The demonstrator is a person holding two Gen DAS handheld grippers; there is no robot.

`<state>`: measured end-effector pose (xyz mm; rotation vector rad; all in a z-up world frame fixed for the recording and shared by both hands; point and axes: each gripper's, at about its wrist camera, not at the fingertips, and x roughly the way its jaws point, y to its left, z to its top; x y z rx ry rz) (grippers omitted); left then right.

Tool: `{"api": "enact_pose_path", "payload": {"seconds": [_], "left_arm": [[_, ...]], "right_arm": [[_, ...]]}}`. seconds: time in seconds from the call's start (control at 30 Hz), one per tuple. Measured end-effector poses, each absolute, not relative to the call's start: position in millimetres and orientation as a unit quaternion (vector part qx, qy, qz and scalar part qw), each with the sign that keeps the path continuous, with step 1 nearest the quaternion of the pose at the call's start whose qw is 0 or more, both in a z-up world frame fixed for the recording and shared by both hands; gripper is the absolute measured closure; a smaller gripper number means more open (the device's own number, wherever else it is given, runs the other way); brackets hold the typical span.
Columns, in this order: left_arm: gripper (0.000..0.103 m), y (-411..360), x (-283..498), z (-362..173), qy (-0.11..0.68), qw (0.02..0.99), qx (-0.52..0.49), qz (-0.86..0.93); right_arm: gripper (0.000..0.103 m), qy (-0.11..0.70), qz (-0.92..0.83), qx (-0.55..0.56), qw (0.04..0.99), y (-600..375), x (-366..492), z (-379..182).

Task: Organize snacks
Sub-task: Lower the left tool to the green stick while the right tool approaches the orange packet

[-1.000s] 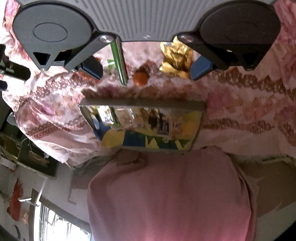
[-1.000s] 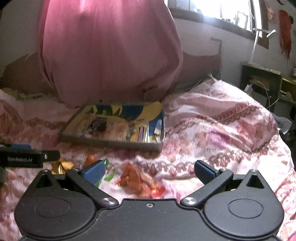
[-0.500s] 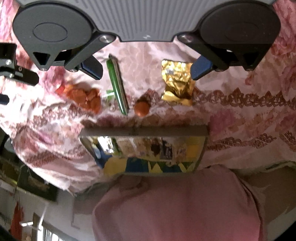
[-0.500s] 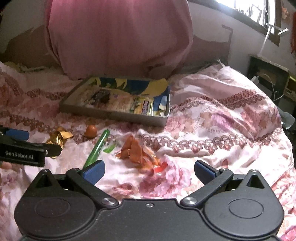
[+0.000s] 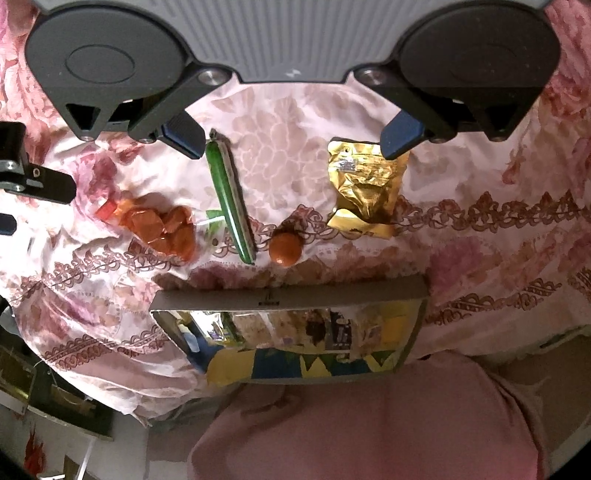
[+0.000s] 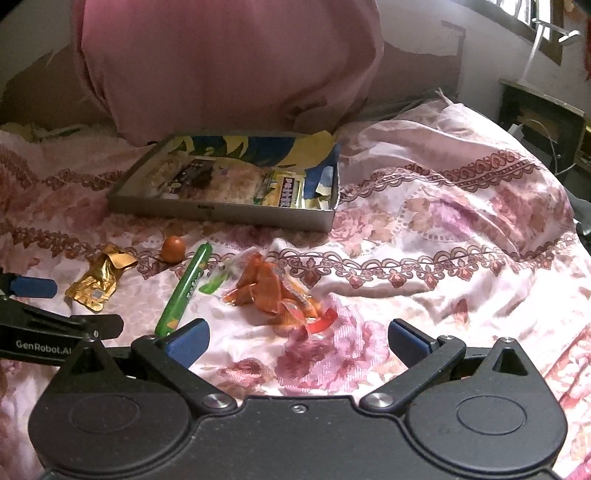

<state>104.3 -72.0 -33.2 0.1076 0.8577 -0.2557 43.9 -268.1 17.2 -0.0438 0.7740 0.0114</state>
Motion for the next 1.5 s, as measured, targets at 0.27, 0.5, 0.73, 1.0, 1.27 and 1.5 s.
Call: {"api": "enact_pose_path", "payload": {"seconds": [0.27, 0.5, 0.73, 1.0, 1.27, 1.5], "left_arm": [[0.000, -81, 111, -40, 0.423, 0.895, 0.053, -0.131], [0.000, -92, 119, -47, 0.427, 0.891, 0.064, -0.137], [0.000, -99, 125, -52, 0.422, 0.892, 0.067, -0.144], [0.000, -104, 135, -59, 0.421, 0.892, 0.069, -0.150], [0.000, -107, 148, -67, 0.427, 0.889, 0.069, -0.149], [0.001, -108, 154, -71, 0.423, 0.889, 0.072, -0.158]], "right_arm": [[0.001, 0.388, 0.003, -0.015, 0.922, -274, 60, 13], [0.001, 0.399, 0.007, -0.027, 0.916, -275, 73, 7], [0.001, 0.400, 0.014, -0.035, 0.916, -278, 89, 4], [0.001, 0.407, 0.036, -0.040, 0.912, -292, 115, -5], [0.001, 0.416, 0.105, -0.079, 0.900, -290, 141, -19], [0.008, 0.412, 0.187, -0.112, 0.885, -291, 153, -33]]}}
